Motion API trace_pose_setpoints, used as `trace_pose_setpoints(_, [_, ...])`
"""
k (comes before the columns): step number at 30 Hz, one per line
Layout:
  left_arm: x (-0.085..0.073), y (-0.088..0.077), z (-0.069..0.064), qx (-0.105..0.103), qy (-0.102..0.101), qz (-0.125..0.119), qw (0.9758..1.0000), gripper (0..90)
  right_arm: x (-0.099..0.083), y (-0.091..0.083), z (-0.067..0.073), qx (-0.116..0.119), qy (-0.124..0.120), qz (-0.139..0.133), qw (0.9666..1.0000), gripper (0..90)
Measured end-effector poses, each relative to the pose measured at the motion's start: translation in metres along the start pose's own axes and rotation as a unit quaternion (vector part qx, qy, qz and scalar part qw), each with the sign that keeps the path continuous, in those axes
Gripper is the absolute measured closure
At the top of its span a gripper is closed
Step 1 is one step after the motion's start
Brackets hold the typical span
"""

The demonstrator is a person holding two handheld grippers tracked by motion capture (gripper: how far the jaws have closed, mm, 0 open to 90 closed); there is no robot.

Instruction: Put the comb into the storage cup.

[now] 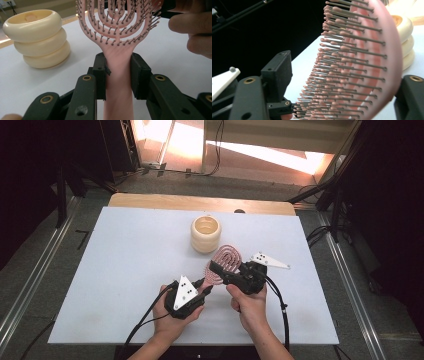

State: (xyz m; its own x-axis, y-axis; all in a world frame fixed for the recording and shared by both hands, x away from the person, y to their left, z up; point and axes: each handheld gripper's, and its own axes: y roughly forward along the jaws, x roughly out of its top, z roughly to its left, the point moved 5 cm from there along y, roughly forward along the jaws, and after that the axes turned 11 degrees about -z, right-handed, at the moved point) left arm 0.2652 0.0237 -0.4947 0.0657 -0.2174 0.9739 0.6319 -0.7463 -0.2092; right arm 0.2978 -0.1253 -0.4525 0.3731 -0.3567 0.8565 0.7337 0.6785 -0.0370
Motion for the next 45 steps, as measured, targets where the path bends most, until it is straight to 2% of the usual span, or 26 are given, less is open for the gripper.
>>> trace_pose_setpoints(6, [-0.001,0.000,0.000,0.007,0.004,0.000,1.0000,70.6,-0.001,-0.001,-0.002,0.003,0.022,-0.002,0.9998,42.6])
trace_pose_setpoints(9, [-0.001,0.000,0.000,0.008,0.009,-0.001,0.9999,70.6,-0.001,-0.001,-0.003,0.011,0.028,-0.004,0.9995,45.8])
trace_pose_setpoints(12, [-0.001,0.000,-0.001,0.010,0.015,-0.001,0.9998,70.5,-0.001,-0.002,-0.005,0.011,0.046,-0.006,0.9989,47.6])
trace_pose_setpoints(16, [-0.002,0.001,-0.003,0.013,0.019,0.000,0.9997,70.5,-0.002,-0.002,-0.008,0.008,0.052,-0.006,0.9986,53.1])
trace_pose_setpoints(21, [-0.002,0.001,-0.003,0.009,0.012,-0.001,0.9999,70.3,-0.001,-0.003,-0.009,0.026,0.068,-0.013,0.9972,59.8])
trace_pose_setpoints(25, [-0.003,0.003,-0.003,0.002,0.000,0.002,1.0000,69.3,-0.001,-0.006,-0.008,0.027,0.055,-0.020,0.9979,61.0])
trace_pose_setpoints(28, [-0.001,0.003,-0.001,-0.002,-0.017,0.002,0.9998,59.1,-0.002,-0.007,-0.007,0.020,0.033,-0.020,0.9991,61.2])
trace_pose_setpoints(31, [0.001,0.002,0.003,-0.003,-0.031,-0.002,0.9995,48.0,-0.001,-0.008,-0.007,0.026,0.030,-0.021,0.9990,61.2])
trace_pose_setpoints(34, [0.001,0.001,0.005,-0.022,-0.048,-0.001,0.9986,39.2,0.001,-0.010,-0.007,0.023,0.017,-0.027,0.9992,61.2])
trace_pose_setpoints(36, [0.001,0.000,0.008,-0.027,-0.060,-0.003,0.9978,32.4,0.003,-0.011,-0.007,0.021,0.014,-0.032,0.9992,61.3])
trace_pose_setpoints(38, [0.002,-0.002,0.009,-0.038,-0.059,-0.003,0.9975,27.5,0.004,-0.013,-0.007,0.022,0.010,-0.035,0.9991,61.3])
trace_pose_setpoints(39, [0.002,-0.003,0.010,-0.040,-0.057,-0.003,0.9976,20.2,0.005,-0.013,-0.007,0.021,0.007,-0.035,0.9991,61.3])
trace_pose_setpoints(44, [0.003,-0.009,0.016,-0.056,-0.071,-0.009,0.9958,0.5,0.007,-0.016,-0.009,0.019,-0.001,-0.038,0.9991,61.3])
trace_pose_setpoints(45, [0.002,-0.010,0.018,-0.055,-0.071,-0.011,0.9959,0.0,0.007,-0.016,-0.009,0.020,-0.004,-0.039,0.9990,61.3])
